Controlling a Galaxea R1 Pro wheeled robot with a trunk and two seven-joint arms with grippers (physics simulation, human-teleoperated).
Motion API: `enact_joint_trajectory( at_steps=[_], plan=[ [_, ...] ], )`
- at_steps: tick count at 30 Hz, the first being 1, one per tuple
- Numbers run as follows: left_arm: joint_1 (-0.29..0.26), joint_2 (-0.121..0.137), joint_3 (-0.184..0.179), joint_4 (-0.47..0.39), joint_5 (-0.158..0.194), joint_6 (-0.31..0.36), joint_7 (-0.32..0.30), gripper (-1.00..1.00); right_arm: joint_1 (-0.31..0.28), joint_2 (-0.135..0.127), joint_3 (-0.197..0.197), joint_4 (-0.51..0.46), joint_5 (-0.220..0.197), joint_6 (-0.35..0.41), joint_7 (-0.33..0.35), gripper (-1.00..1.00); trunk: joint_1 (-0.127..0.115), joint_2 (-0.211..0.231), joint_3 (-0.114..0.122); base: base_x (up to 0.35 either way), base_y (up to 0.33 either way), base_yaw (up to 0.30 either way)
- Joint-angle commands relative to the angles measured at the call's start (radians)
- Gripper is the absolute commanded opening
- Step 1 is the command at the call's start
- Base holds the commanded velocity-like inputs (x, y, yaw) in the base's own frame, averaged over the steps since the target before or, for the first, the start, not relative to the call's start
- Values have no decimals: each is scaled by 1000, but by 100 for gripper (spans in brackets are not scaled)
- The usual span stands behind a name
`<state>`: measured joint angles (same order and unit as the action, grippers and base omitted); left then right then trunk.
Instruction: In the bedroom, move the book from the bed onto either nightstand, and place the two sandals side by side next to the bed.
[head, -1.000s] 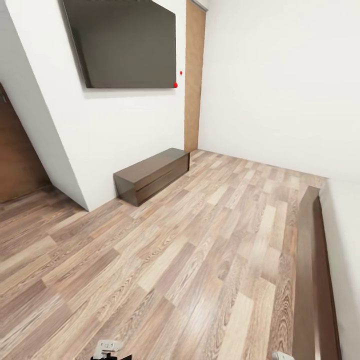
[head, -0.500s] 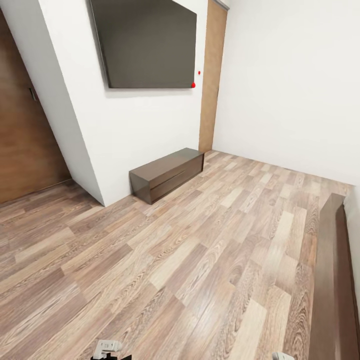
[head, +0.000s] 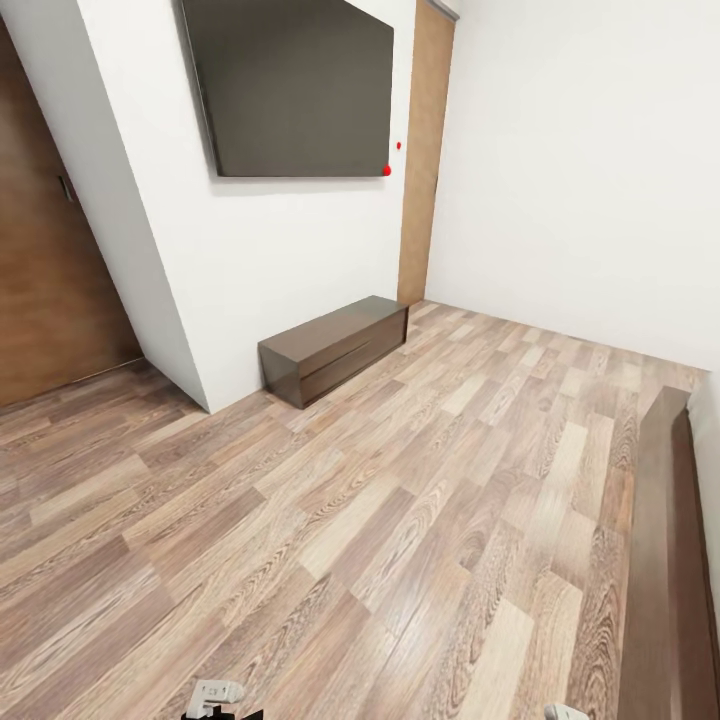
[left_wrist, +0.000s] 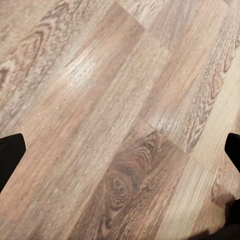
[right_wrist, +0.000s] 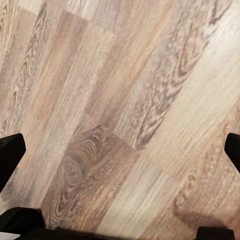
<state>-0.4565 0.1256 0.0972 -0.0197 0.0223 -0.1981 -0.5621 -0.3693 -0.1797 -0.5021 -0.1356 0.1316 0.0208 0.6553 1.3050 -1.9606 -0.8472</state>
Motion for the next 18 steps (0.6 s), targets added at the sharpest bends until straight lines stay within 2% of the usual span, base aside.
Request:
enact_joint_trajectory(
  at_steps=[1,18],
  plan=[
    [-1,0,6,1,2,0,-5,100,0,0,-9,-1,10,2,4,100,0,0,-1,0,0,0],
    [-1,0,6,1,2,0,-5,100,0,0,-9,-1,11,2,4,100,0,0,13,0,0,0]
  ],
)
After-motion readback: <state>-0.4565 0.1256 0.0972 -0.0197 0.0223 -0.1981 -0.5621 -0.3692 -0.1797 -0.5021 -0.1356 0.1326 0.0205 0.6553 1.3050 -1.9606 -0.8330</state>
